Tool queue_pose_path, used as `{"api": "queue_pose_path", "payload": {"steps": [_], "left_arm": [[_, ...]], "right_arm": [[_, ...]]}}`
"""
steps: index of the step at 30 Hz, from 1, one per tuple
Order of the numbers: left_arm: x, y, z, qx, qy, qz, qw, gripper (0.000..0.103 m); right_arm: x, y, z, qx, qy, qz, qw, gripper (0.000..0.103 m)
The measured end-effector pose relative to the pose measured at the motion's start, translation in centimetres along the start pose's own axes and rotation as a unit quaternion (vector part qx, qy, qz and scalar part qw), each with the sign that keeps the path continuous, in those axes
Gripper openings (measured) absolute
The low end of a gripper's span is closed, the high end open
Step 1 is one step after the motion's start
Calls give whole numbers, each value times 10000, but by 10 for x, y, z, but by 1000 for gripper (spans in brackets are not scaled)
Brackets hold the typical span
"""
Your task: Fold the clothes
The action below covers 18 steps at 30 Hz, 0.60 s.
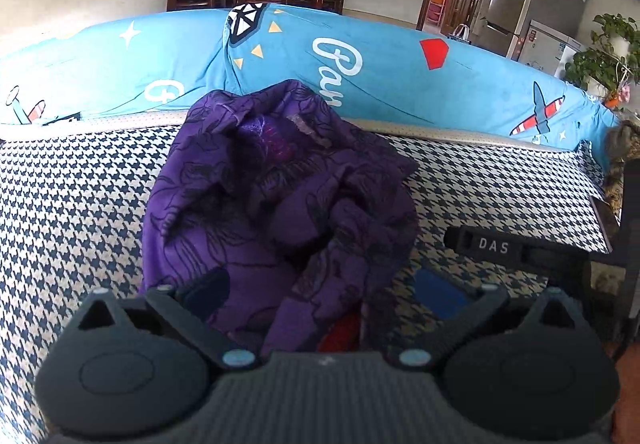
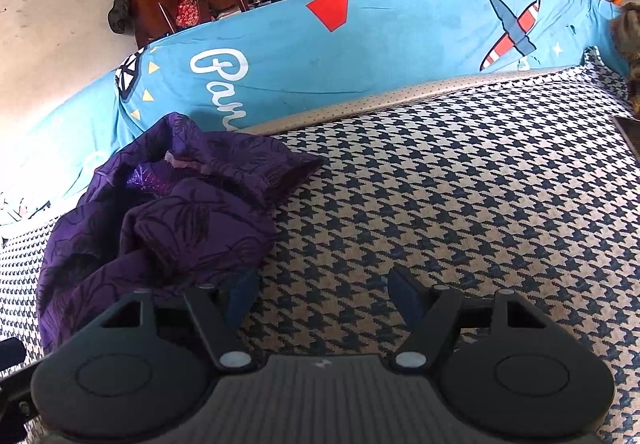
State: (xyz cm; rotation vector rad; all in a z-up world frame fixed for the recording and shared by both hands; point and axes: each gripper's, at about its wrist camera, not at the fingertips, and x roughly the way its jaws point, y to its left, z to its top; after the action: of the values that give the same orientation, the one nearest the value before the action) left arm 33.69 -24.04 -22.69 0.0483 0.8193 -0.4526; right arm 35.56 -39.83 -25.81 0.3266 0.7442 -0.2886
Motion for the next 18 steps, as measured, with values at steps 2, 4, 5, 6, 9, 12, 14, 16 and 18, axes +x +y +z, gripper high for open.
{"api": "queue_pose_path", "payload": {"steps": [2, 4, 5, 6, 9, 12, 14, 16, 18], "left_arm": [[1, -2, -1, 34, 27, -22, 10000, 103], [1, -3, -1, 73, 51, -40, 10000, 103], [2, -4, -2, 92, 63, -49, 9999, 103], [2, -5, -2, 112, 74, -58, 9999, 103], [3, -8, -5, 191, 110, -88, 9997, 103], [3, -11, -7, 260, 131, -115, 9995, 103], [2, -13, -7, 302, 135, -147, 9993, 103], [2, -14, -8, 339, 124, -157, 9992, 103], [1, -16, -9, 377, 110, -159, 9991, 103]], "right_arm": [[-1, -1, 0, -21, -14, -30, 10000, 72], [-1, -2, 1, -57, -37, -65, 10000, 72], [-2, -2, 1, -77, -50, -84, 9999, 72], [-2, -2, 1, -99, -63, -102, 9999, 72], [-4, -2, 1, -193, -121, -161, 9996, 72], [-6, -2, 2, -291, -178, -210, 9992, 72], [-7, -2, 2, -352, -205, -241, 9989, 72], [-7, -2, 1, -394, -215, -265, 9986, 72], [-7, -2, 1, -424, -220, -286, 9984, 72]]}}
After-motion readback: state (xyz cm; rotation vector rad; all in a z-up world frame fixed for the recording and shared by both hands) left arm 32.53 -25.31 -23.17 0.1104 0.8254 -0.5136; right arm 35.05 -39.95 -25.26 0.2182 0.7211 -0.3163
